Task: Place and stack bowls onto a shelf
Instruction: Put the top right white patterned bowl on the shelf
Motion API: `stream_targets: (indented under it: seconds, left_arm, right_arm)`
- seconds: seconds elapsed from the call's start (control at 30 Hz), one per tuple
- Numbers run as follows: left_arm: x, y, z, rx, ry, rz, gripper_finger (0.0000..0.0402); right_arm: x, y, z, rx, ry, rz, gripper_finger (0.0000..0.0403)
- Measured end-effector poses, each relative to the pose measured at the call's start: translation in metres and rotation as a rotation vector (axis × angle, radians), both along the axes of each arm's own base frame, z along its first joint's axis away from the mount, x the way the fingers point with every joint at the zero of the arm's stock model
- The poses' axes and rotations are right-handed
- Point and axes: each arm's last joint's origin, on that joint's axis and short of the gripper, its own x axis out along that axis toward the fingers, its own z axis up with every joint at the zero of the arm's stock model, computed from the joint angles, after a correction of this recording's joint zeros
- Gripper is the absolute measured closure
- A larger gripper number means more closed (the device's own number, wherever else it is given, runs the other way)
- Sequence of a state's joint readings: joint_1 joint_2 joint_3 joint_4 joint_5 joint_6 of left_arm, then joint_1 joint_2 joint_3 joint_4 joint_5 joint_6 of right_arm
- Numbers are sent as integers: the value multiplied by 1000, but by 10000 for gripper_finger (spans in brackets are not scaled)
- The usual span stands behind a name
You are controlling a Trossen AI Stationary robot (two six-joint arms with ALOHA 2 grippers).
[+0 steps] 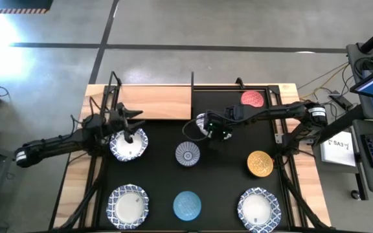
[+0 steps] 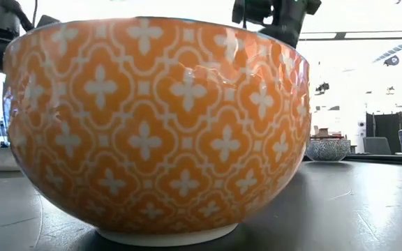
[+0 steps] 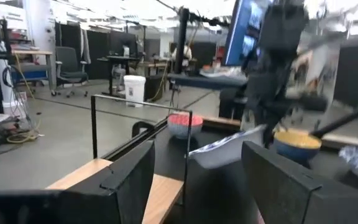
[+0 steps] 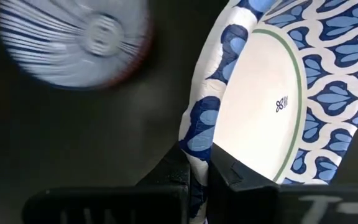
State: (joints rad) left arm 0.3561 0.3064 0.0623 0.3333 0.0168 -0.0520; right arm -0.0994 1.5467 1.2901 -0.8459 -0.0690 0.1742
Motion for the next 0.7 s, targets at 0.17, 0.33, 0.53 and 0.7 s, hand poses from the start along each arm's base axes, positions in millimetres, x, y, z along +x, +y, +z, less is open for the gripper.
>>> stream_targets:
  seconds: [0.17, 0.33, 0.53, 0.7]
  left_arm:
    - [11, 0, 13, 66, 66, -117, 177]
    - [25, -1, 24, 105, 120, -332, 177]
    - [43, 2, 37, 108, 154, -443, 177]
    - [59, 5, 41, 102, 198, -498, 177]
  right_arm:
    - [7, 12, 19, 25, -58, 80, 394]
    - [11, 28, 33, 13, -106, 176, 394]
    - [14, 46, 40, 15, -145, 306, 394]
    - [16, 59, 44, -3, -173, 389, 394]
